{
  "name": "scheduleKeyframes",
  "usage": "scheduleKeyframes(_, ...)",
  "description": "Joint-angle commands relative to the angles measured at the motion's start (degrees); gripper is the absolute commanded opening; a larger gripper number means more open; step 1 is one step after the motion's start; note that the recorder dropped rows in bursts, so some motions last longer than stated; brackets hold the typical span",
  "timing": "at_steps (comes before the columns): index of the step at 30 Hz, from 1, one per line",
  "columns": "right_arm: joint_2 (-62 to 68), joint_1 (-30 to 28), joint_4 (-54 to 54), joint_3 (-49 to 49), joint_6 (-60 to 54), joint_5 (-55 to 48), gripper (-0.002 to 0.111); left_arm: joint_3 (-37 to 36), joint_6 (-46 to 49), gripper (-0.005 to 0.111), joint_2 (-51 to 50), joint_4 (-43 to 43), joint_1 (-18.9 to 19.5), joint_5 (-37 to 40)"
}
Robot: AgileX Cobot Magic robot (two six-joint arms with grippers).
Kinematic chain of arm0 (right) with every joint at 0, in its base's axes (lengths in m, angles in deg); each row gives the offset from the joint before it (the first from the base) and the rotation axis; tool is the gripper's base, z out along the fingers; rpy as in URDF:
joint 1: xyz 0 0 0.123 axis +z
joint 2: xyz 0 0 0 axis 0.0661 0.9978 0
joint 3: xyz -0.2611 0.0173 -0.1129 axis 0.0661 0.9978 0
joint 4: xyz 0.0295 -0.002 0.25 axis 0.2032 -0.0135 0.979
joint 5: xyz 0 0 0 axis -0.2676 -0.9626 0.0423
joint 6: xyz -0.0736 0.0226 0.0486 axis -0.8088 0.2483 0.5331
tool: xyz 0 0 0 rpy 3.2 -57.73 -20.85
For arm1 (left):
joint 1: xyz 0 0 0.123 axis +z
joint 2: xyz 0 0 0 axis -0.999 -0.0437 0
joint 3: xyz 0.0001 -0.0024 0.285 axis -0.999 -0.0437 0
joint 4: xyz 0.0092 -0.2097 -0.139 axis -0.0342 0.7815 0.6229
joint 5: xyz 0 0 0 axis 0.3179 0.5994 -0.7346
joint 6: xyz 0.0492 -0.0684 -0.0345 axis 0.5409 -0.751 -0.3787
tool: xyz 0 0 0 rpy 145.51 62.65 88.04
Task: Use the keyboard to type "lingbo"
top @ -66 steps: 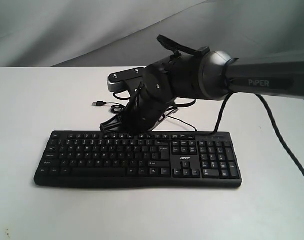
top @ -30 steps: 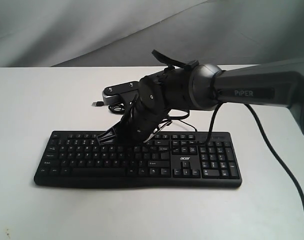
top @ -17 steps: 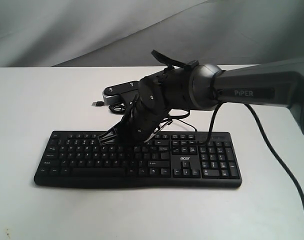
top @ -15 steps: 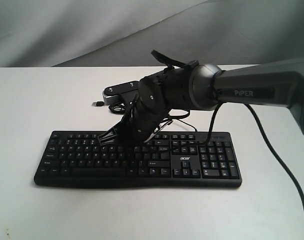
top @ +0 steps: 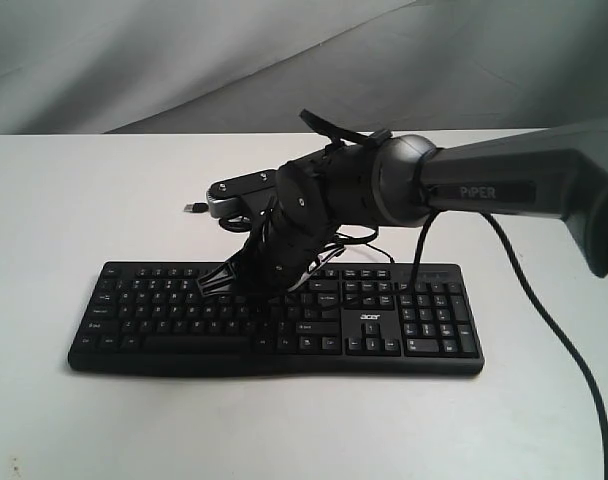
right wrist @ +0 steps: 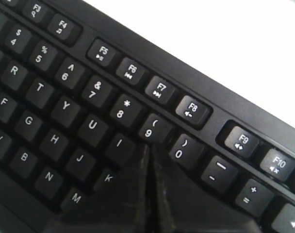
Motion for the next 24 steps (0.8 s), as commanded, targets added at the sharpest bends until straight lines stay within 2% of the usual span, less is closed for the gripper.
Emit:
scheduleKeyframes(1,0.65,-0.04,-0.25,0.36,0.29,-0.38,0.000,-0.25,-0.23,0.001,0.15,0.46,0.11,-0.26)
scheduleKeyframes(24,-7.12,-0.04,-2.00,0.36,-0.11,-1.14,0.000,-0.25,-0.23,0.001,0.15,0.46,0.11,-0.26)
